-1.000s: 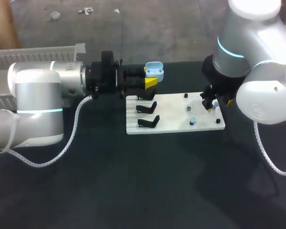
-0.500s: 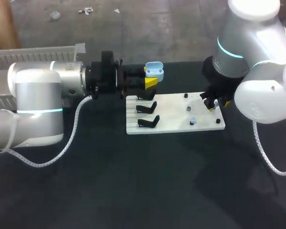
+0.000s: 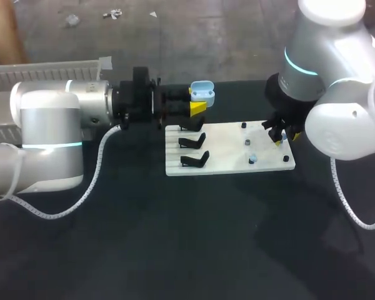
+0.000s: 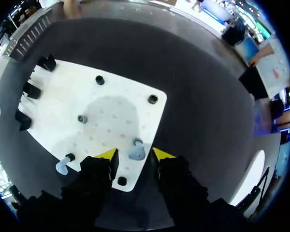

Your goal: Pick up each earbud case from the left stands, insert the matching earbuds, close the lid, and place the case in the box.

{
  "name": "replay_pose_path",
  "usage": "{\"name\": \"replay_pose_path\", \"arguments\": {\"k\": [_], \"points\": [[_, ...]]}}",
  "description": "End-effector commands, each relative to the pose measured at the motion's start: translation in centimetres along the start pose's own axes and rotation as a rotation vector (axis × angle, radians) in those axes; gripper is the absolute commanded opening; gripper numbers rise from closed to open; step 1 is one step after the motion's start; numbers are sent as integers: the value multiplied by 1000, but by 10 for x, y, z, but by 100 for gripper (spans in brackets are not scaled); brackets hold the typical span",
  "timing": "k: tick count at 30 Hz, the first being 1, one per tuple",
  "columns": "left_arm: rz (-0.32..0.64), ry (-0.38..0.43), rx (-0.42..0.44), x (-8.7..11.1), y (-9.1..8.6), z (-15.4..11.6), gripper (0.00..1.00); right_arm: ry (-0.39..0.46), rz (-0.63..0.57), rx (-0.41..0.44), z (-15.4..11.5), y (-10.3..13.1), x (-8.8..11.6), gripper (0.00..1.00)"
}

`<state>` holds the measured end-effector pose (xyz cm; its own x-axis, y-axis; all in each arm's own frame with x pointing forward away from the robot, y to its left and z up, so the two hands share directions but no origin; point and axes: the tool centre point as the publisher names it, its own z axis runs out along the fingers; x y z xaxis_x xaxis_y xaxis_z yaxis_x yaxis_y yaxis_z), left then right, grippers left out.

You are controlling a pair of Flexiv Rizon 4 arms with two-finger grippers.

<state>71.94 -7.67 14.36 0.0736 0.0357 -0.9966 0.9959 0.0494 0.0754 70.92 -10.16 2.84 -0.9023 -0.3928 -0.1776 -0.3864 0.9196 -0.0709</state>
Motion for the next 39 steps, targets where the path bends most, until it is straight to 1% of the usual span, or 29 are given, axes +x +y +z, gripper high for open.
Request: {"name": "replay_pose_path", "arguments": {"k": [1,9,16,19,23,26,28,34,39], "points": [[4,-3,-7,1,-2,0,0,7,1,-3,2,0,-3,40],[4,-3,-7,1,-2,0,0,10,6,-4,4,-1,-3,35],[4,-3,-7,1,-2,0,0,11,12,-6,4,-2,-4,33],[4,-3,-7,1,-2,0,0,13,13,-8,5,-1,-5,30],[4,-3,-7,1,-2,0,0,17,17,-10,8,-2,-5,29],[4,-3,-7,1,-2,0,0,22,19,-10,8,-2,-5,18],[4,-3,-7,1,-2,0,0,23,18,-10,8,-2,-5,1],[4,-3,-7,1,-2,0,0,22,17,-4,4,-1,-6,0],[4,-3,-7,1,-2,0,0,30,17,8,-11,0,-4,0]]}}
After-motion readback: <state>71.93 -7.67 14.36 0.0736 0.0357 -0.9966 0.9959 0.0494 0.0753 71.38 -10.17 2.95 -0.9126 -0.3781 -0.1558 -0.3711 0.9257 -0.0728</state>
